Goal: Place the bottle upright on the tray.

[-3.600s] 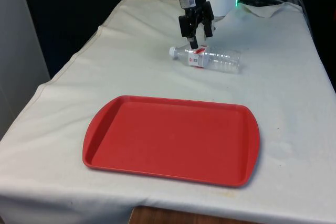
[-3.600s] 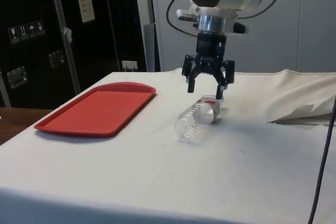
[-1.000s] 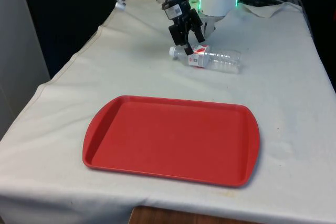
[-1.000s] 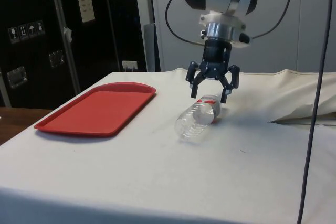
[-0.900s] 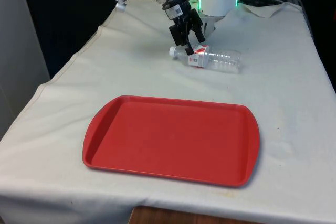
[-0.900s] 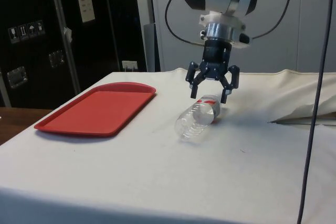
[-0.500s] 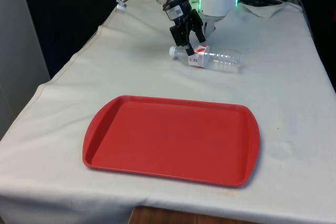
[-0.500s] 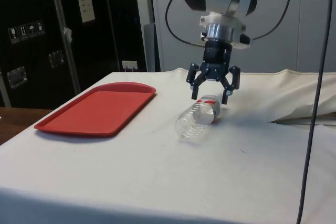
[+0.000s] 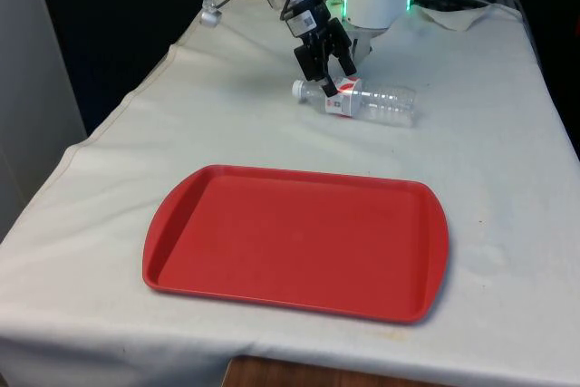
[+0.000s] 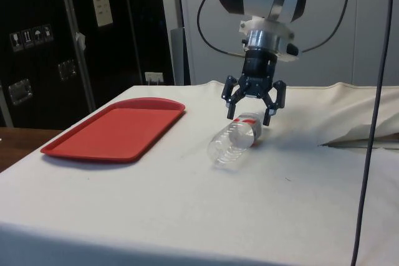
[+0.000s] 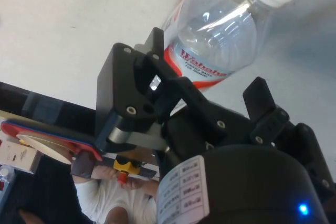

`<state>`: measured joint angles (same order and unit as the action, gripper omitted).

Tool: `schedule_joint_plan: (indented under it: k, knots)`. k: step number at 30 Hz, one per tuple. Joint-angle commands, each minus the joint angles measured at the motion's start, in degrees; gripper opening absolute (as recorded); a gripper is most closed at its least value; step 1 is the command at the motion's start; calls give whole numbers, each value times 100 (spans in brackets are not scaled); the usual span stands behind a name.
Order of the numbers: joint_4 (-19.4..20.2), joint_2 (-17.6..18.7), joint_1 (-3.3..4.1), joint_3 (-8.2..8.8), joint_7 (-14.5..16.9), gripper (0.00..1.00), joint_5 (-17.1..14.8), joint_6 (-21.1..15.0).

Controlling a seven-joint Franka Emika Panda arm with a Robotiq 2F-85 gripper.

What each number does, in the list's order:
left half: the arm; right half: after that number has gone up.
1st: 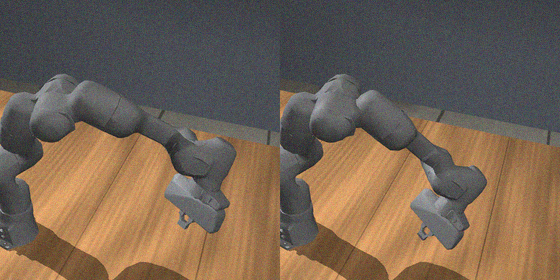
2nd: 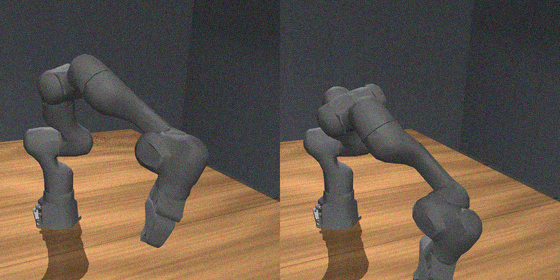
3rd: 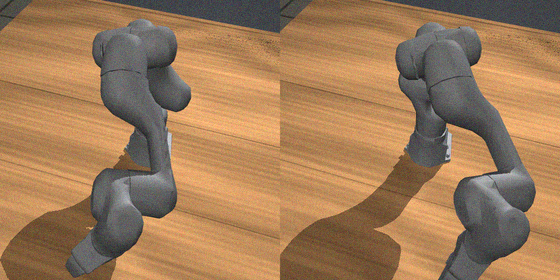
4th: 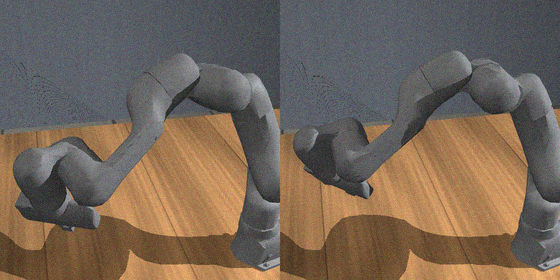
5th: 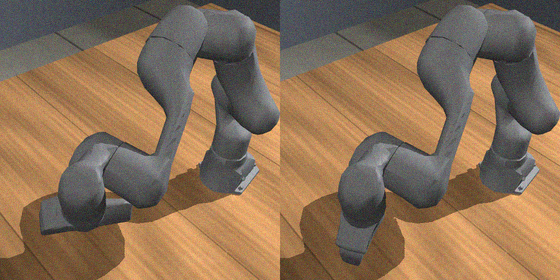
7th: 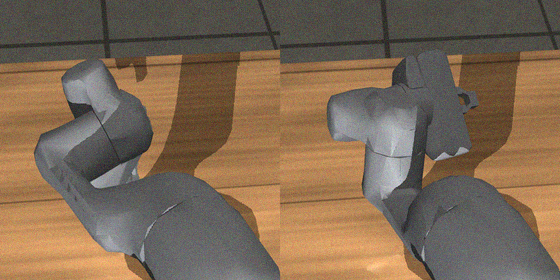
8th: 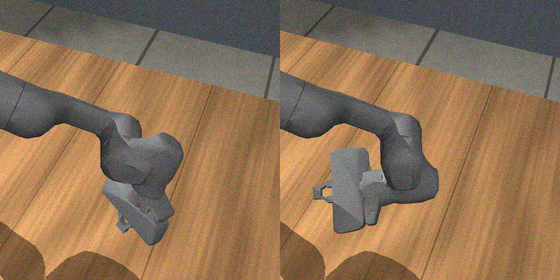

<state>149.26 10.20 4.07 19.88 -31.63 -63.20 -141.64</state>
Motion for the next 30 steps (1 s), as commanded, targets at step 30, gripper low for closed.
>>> schedule_joint_plan:
  k: [30]
  knots:
    - [-166, 384, -34, 11, 905, 100, -928, 17]
